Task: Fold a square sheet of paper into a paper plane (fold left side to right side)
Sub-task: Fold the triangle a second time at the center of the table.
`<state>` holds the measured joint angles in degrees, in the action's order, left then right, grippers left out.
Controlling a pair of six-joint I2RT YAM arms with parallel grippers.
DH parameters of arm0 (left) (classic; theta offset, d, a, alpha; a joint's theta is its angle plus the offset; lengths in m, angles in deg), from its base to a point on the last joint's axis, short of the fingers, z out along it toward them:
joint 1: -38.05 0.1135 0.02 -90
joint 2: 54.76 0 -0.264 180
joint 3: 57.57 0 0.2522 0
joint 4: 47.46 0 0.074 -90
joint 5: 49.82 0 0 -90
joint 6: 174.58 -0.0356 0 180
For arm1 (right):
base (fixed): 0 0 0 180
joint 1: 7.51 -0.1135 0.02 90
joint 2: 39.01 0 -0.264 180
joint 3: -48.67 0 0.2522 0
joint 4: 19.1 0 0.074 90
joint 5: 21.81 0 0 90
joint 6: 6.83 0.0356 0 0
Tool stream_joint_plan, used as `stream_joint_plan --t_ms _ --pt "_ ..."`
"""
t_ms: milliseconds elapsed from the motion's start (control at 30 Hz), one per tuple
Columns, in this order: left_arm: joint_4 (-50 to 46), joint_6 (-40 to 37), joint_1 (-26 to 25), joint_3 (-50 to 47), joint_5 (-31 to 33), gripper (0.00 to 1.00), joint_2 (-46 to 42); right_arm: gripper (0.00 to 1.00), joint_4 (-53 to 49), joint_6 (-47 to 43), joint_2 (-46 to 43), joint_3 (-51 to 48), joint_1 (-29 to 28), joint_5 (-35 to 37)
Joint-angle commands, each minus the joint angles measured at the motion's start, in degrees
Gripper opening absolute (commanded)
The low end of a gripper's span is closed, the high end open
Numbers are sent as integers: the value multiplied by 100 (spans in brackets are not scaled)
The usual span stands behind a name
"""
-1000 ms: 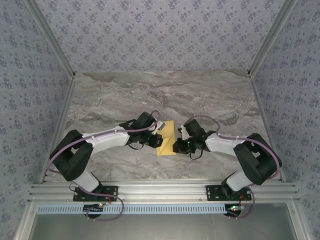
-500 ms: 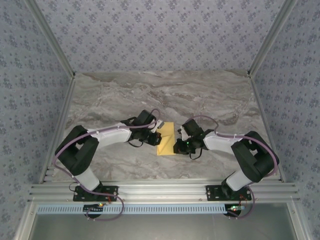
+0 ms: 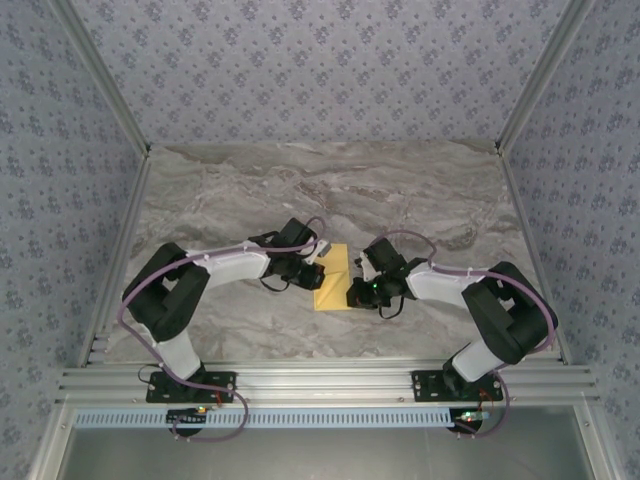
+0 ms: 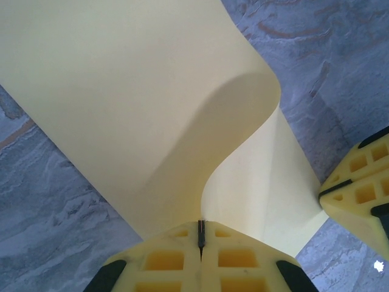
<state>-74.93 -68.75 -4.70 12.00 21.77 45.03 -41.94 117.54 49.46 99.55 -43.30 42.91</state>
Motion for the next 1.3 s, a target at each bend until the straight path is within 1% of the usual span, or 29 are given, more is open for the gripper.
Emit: stream_joint_plan --t_ms 0,133,1100,1267 --pt "-148 -142 43 211 111 4 102 10 -478 -124 215 -53 -103 248" --pt "-153 -142 48 211 202 4 133 10 -509 -141 215 -39 -100 268" --pt "-171 -176 55 275 269 4 234 10 -673 -212 303 45 -95 278" --pt "-148 -177 51 273 204 4 304 10 -621 -210 295 41 -103 237"
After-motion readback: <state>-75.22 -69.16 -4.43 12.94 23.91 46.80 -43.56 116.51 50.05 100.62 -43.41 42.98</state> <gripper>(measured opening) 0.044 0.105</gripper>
